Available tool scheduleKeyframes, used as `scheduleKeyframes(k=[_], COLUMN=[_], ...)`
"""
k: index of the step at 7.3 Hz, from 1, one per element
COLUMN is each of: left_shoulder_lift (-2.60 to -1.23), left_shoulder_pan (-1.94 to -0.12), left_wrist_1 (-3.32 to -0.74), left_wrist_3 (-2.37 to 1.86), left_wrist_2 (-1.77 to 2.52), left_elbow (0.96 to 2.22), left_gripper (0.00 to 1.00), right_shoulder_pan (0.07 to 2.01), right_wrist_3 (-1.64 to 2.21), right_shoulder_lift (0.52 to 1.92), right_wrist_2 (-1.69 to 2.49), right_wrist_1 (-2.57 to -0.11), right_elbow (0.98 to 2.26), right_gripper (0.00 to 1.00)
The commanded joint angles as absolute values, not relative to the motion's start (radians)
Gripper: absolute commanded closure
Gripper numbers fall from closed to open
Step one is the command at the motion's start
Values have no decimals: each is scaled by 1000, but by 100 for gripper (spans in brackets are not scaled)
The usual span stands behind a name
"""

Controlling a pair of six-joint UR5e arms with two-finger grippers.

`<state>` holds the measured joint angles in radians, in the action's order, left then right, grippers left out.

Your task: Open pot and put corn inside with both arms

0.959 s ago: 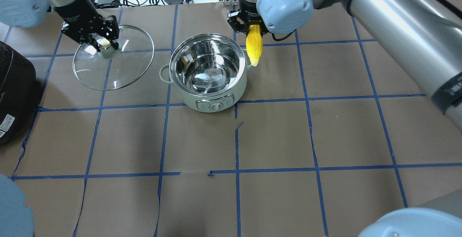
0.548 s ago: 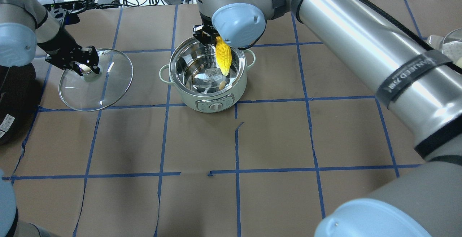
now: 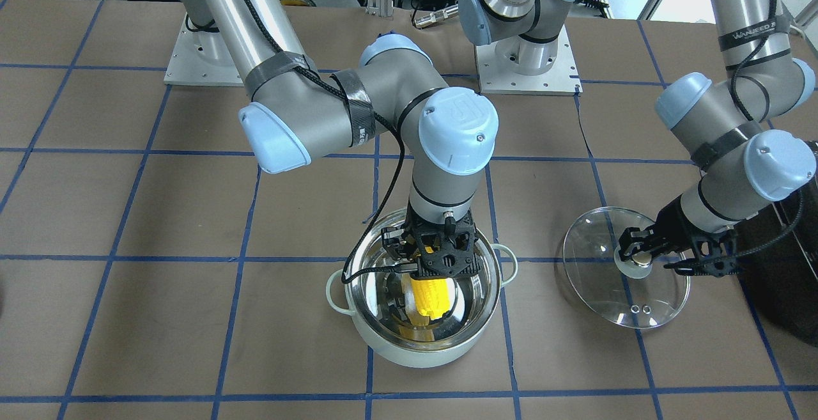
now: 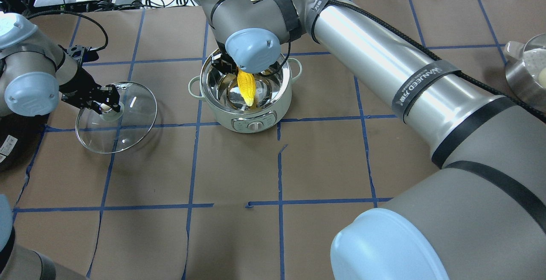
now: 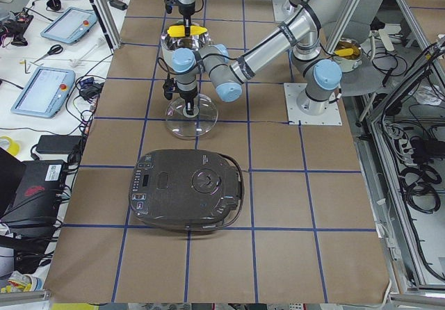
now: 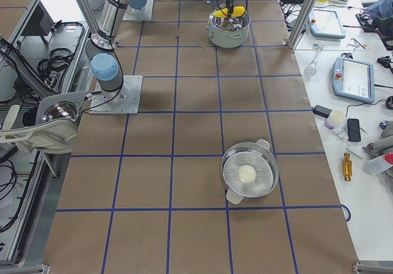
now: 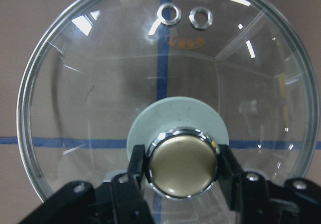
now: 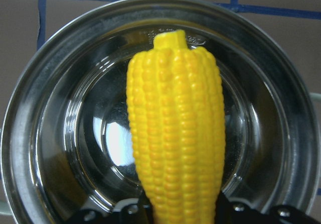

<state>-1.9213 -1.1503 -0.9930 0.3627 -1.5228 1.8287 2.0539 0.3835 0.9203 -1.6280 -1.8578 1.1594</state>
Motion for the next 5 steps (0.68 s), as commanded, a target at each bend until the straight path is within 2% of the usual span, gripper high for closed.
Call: scheduleKeyframes(k=[1, 2, 3, 4, 5], left_shoulder_lift=[-1924, -1927, -1930, -1925, -1925], left_shoulder_pan=[-1150, -1150, -1150, -1149, -1149], left_wrist_1=[-985, -988, -988, -988, -988], left_wrist_3=[357, 357, 359, 359, 359], left_wrist_2=[-1523, -1534, -1535, -1537, -1536], left_elbow=[1851, 1855, 1853, 1848, 1844], left_gripper=[100, 68, 40, 31, 27], right_shoulder_pan=[2057, 2057, 2056, 2054, 2037], right_wrist_3=[347, 345, 348, 345, 344], right_shoulder_lift=[907, 907, 916, 951, 986], right_wrist_2=[-1603, -1603, -1605, -1615, -1612], right_wrist_1=[-1908, -1914, -1914, -1913, -1899], right_elbow=[1173, 1189, 1189, 1198, 1200], right_gripper=[20, 0, 0, 0, 0])
